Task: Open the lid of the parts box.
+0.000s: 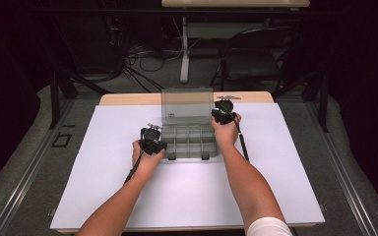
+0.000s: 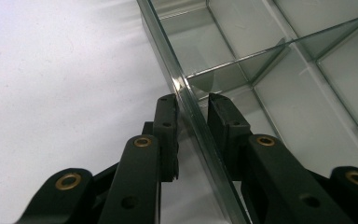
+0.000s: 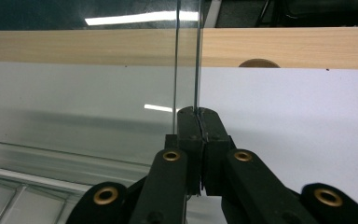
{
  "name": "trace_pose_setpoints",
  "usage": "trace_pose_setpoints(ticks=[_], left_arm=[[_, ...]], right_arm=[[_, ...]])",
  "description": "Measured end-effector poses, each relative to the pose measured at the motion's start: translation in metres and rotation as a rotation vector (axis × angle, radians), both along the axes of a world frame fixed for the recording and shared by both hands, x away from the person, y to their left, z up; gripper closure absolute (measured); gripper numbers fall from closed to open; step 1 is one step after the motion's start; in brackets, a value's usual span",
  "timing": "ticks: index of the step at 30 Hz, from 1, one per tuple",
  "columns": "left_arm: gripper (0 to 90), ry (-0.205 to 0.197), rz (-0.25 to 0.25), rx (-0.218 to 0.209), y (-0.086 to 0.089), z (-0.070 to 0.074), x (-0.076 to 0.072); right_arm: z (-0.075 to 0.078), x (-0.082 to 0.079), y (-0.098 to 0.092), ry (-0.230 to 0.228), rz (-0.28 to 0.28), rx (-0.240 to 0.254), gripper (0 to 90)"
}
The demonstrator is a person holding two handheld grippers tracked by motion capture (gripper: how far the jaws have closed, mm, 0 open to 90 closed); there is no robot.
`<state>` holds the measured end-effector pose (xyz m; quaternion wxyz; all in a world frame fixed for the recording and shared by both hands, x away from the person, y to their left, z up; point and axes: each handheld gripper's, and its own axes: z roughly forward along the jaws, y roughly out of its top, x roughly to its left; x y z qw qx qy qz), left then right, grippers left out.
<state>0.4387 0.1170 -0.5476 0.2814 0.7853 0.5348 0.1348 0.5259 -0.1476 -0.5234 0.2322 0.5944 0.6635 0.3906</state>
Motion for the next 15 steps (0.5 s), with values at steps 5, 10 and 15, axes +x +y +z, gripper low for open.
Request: trace_pose_setpoints(ticks=[5, 10, 15], left_arm=[[74.1, 0.000, 0.001, 0.002, -0.0002, 0.0001, -0.0001], [74.1, 0.000, 0.000, 0.002, -0.0002, 0.0001, -0.0001], [74.1, 0.001, 0.000, 0.004, -0.0002, 0.0002, -0.0001]], right_arm=[[-0.0009, 0.0008, 0.0002, 0.002, -0.008, 0.001, 89.5], [-0.0021, 0.0024, -0.0010, 0.007, 0.002, 0.001, 89.5], [-0.0039, 0.0040, -0.0012, 0.009, -0.002, 0.002, 89.6]])
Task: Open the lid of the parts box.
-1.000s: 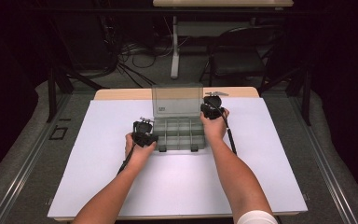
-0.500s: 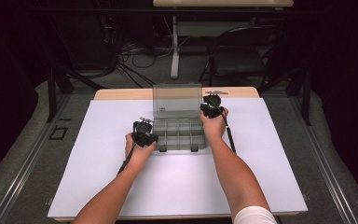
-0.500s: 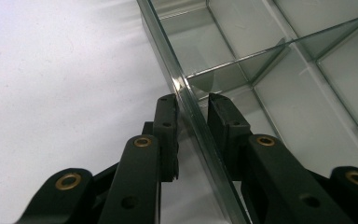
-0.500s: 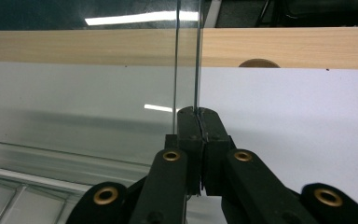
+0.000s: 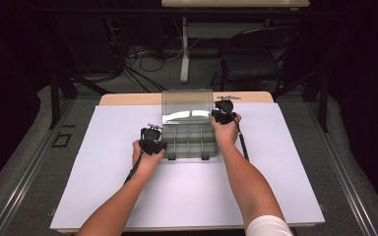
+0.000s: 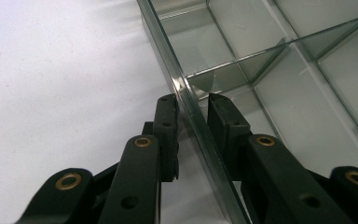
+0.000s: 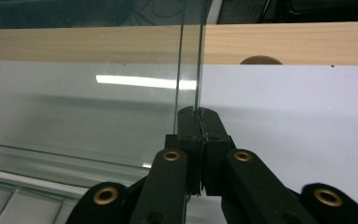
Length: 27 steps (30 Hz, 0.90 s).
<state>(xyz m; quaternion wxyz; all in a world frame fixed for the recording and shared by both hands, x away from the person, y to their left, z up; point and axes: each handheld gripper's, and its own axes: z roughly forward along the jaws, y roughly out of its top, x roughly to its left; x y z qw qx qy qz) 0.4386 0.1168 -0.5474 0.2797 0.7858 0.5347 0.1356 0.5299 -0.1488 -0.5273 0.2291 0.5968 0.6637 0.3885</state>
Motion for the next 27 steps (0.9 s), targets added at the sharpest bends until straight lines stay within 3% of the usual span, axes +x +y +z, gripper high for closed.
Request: trace_pose_setpoints(ticks=[17, 21, 27], left_arm=[[74.3, -0.003, 0.001, 0.002, 0.000, 0.000, 0.000], [74.3, -0.004, 0.002, 0.001, 0.000, 0.000, 0.000], [74.3, -0.006, 0.005, -0.001, -0.001, 0.000, 0.000]], right_arm=[[-0.009, 0.005, 0.000, 0.031, -0.007, 0.001, 89.8], [-0.014, 0.005, 0.001, 0.065, -0.007, -0.005, 90.0], [-0.014, 0.005, 0.001, 0.063, -0.012, -0.003, 90.0]])
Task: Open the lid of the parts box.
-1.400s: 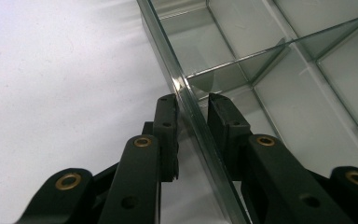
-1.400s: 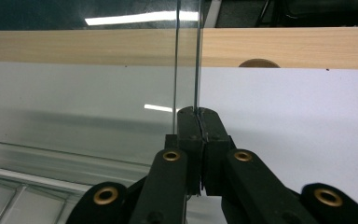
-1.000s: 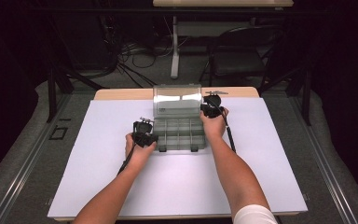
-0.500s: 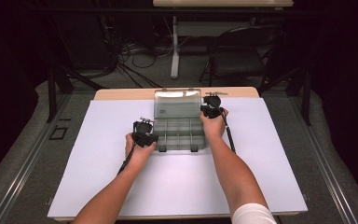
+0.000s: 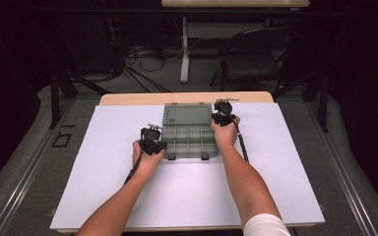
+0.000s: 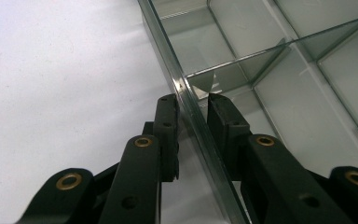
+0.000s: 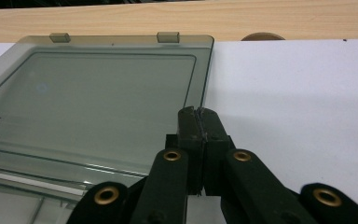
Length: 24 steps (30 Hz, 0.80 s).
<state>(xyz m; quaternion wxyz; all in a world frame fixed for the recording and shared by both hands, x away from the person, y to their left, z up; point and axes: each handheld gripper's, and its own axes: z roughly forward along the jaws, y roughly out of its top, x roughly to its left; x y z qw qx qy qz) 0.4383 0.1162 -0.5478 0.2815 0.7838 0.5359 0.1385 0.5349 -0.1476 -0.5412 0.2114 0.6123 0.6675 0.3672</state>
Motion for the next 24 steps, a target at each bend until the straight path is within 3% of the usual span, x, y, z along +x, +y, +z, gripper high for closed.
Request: trace_pose_setpoints(ticks=[18, 21, 22, 24], left_arm=[[74.5, -0.001, 0.007, 0.002, -0.0009, 0.0000, -0.0010], [74.6, -0.004, 0.011, 0.004, -0.0014, -0.0001, -0.0014], [74.7, -0.005, 0.012, 0.005, -0.0015, -0.0001, -0.0015], [74.7, -0.005, 0.012, 0.005, -0.0015, -0.0001, -0.0016]], right_arm=[[0.0001, -0.0004, 0.0006, -0.005, 0.006, -0.005, 88.7], [0.0024, -0.0011, 0.0005, -0.037, 0.025, -0.010, 78.7], [0.0051, -0.0023, 0.0006, -0.052, 0.035, -0.021, 71.5], [0.0061, -0.0027, 0.0005, -0.054, 0.037, -0.030, 68.1]])
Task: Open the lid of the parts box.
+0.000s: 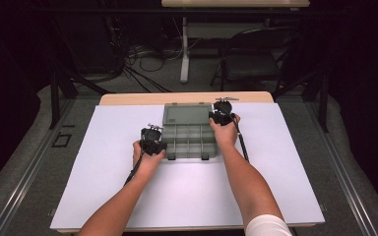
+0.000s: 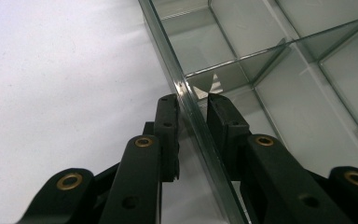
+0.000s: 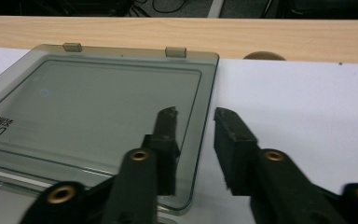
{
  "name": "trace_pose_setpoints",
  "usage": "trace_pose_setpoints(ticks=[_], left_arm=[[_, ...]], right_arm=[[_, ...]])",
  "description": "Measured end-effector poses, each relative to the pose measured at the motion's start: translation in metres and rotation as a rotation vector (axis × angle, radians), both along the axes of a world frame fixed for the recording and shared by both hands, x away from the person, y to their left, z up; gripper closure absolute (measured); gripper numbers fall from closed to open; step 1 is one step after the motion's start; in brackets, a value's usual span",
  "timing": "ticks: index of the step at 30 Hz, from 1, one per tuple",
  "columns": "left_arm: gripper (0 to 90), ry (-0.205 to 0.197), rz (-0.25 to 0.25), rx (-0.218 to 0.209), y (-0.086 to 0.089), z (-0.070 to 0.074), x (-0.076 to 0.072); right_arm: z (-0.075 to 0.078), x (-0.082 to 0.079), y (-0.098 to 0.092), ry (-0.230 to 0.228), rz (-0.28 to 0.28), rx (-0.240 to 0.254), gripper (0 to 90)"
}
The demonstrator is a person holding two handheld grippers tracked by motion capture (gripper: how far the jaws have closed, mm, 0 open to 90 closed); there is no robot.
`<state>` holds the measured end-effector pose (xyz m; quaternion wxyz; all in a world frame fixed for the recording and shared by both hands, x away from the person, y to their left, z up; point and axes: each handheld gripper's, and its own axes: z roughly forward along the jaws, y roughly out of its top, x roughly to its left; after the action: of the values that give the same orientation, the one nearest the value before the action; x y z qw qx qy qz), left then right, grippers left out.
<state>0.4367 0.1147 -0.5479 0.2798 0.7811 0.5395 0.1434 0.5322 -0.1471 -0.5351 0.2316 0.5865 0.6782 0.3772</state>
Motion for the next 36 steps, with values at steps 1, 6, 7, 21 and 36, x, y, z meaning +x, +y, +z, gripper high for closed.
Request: trace_pose_setpoints(ticks=[1, 6, 7, 21, 36], left_arm=[[74.8, -0.002, 0.004, 0.003, 0.000, 0.000, 0.000], [74.8, 0.001, -0.001, 0.002, 0.000, 0.000, 0.000], [74.8, 0.000, 0.002, -0.002, 0.000, 0.000, 0.000], [74.8, 0.002, -0.005, 0.005, 0.000, 0.001, 0.000], [40.7, -0.115, -0.039, -0.200, 0.029, 0.048, -0.021]], right_arm=[[0.001, -0.001, 0.000, -0.018, -0.002, -0.011, 61.3], [0.002, -0.002, -0.001, -0.018, 0.016, -0.024, 51.9], [0.003, -0.003, -0.001, -0.018, 0.016, -0.035, 50.3], [0.020, -0.021, -0.005, -0.030, 0.076, -0.038, 39.0], [0.059, -0.073, -0.006, -0.151, 0.170, -0.018, 25.9]])
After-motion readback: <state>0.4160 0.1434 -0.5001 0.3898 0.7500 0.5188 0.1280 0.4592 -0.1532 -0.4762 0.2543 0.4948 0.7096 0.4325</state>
